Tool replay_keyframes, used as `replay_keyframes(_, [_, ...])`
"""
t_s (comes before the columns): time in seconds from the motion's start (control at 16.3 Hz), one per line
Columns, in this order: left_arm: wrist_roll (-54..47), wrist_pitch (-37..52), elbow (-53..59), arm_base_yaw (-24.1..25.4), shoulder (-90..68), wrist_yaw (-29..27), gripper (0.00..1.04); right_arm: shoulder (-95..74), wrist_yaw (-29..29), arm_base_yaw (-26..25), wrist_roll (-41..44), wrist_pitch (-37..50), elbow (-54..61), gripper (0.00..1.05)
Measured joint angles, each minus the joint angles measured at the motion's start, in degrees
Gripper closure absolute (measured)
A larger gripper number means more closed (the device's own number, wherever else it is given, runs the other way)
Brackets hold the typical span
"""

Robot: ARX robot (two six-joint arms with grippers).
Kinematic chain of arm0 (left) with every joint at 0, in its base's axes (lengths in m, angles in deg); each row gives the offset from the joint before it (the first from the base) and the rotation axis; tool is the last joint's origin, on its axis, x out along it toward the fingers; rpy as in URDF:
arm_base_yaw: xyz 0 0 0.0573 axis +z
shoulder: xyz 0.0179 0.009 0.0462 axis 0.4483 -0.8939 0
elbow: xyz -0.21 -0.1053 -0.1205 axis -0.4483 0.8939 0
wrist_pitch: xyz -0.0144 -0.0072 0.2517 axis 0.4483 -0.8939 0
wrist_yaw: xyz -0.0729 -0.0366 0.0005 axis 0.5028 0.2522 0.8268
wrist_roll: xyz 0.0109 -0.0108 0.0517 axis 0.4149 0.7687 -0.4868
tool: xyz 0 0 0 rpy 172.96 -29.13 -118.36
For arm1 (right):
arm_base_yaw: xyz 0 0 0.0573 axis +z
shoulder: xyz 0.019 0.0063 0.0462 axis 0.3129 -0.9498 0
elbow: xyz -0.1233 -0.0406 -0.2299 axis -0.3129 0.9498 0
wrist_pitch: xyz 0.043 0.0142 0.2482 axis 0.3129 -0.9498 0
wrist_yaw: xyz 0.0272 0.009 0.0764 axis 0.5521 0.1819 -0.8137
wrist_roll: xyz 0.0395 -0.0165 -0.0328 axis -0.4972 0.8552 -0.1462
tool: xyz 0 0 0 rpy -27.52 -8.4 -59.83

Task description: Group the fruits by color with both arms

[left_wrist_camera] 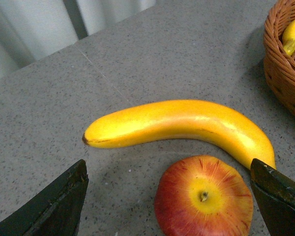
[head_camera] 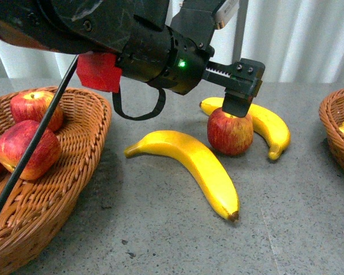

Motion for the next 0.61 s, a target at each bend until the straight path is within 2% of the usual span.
replay_keyframes(0.18, [-1.4, -2.7, -1.3, -1.7, -2.3, 0.4, 0.07, 0.0, 0.0, 0.0, 0.0, 0.0, 0.0, 0.06])
replay_keyframes(0.31, [-3.1, -4.6, -1.3, -2.3, -3.9, -2.2, 0.07, 0.0, 0.0, 0.0, 0.0, 0.0, 0.0, 0.06])
replay_keyframes(0.43, [-4.0, -4.6, -0.8, -2.1, -5.1, -4.0, 0.07, 0.0, 0.0, 0.0, 0.0, 0.0, 0.0, 0.06])
replay_keyframes(0.61, [-4.7, -4.2, -0.6, -1.6, -5.2, -3.3, 0.07, 0.0, 0.0, 0.0, 0.0, 0.0, 0.0, 0.06])
